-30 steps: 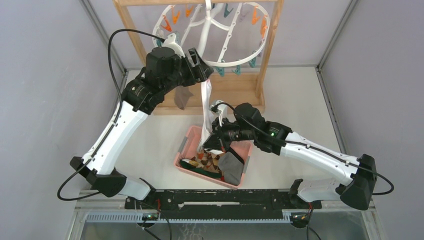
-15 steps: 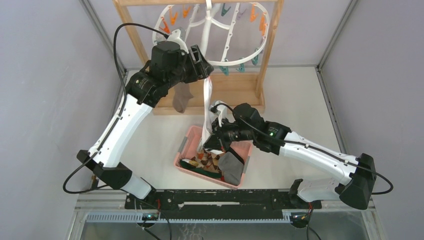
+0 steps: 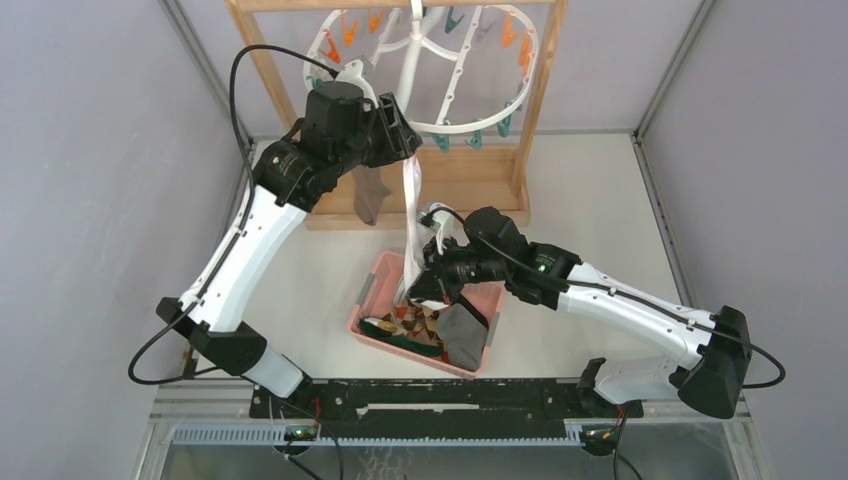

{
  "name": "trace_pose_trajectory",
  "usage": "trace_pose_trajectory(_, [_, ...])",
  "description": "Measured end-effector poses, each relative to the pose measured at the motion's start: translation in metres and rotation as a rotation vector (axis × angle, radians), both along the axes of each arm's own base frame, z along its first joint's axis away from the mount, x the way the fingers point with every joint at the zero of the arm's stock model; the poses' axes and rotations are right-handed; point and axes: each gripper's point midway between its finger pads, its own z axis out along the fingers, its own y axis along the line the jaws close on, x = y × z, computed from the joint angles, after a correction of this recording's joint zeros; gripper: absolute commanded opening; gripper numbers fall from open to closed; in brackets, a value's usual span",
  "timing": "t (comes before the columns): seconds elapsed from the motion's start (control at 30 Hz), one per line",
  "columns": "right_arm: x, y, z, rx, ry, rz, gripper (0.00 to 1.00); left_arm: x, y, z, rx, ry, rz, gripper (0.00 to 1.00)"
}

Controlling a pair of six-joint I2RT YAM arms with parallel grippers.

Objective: Remove the socks clipped to the hanger
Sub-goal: Remove the sock from the hanger, then place the sock in the bin.

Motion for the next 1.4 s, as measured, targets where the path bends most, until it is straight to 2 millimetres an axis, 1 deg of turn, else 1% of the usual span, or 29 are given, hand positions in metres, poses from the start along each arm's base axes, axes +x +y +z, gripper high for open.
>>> trace_pose_trajectory(0.07, [0.000,0.000,0.000,-0.001,0.001,-0.001,0.00,0.002,-0.001,0.002,-0.001,-0.003,0.002,0.54])
trace_pose_trajectory(0.23, [0.000,-0.001,-0.002,-0.008,0.003,-0.004,0.00,0.003,-0.002,0.006,0.001,-0.001,0.001,0.44])
trace_pose_trajectory(0.4, [-0.001,-0.002,-0.004,-0.017,0.008,-0.003,0.00,0.004,-0.003,0.008,0.005,0.002,0.000,0.28])
trace_pose_trajectory(0.57, [-0.005,-0.003,-0.006,-0.027,0.015,0.004,0.00,0.004,-0.003,0.009,0.004,0.001,0.002,0.17])
trace_pose_trajectory(0.6, [-0.005,-0.003,-0.006,-0.027,0.016,0.006,0.00,0.004,-0.003,0.009,0.005,0.000,0.002,0.10])
trace_pose_trajectory(0.63, [-0.006,-0.003,-0.006,-0.029,0.017,0.007,0.00,0.004,-0.003,0.009,0.006,-0.001,0.003,0.07])
trace_pose_trajectory(0.7, [-0.006,-0.003,-0.007,-0.032,0.019,0.008,0.00,0.005,-0.003,0.009,0.006,-0.001,0.005,0.05])
trace_pose_trajectory(1.0, [-0.009,-0.006,-0.011,-0.050,0.031,0.010,0.00,0.006,-0.003,0.008,0.009,0.002,0.006,0.07])
trace_pose_trajectory(1.03, [-0.009,-0.007,-0.013,-0.053,0.032,0.010,0.00,0.006,-0.003,0.008,0.009,0.002,0.006,0.09])
trace_pose_trajectory(1.07, [-0.010,-0.008,-0.015,-0.056,0.035,0.010,0.00,0.006,-0.003,0.008,0.009,0.002,0.006,0.13])
trace_pose_trajectory(1.1, [-0.011,-0.009,-0.017,-0.061,0.038,0.010,0.00,0.006,-0.003,0.008,0.009,0.002,0.006,0.19])
trace_pose_trajectory(1.13, [-0.012,-0.011,-0.021,-0.068,0.043,0.010,0.00,0.006,-0.003,0.008,0.009,0.002,0.006,0.27])
trace_pose_trajectory(1.17, [-0.014,-0.013,-0.026,-0.077,0.049,0.010,0.00,0.006,-0.003,0.008,0.009,0.002,0.005,0.33])
trace_pose_trajectory(1.2, [-0.015,-0.015,-0.031,-0.087,0.056,0.010,0.00,0.006,-0.003,0.008,0.010,0.002,0.005,0.36])
trace_pose_trajectory(1.3, [-0.019,-0.021,-0.043,-0.119,0.077,0.011,0.01,0.005,-0.002,0.005,0.017,0.011,0.004,0.44])
trace_pose_trajectory(1.4, [-0.022,-0.025,-0.054,-0.147,0.095,0.011,0.13,0.003,-0.002,0.003,0.021,0.019,0.001,0.47])
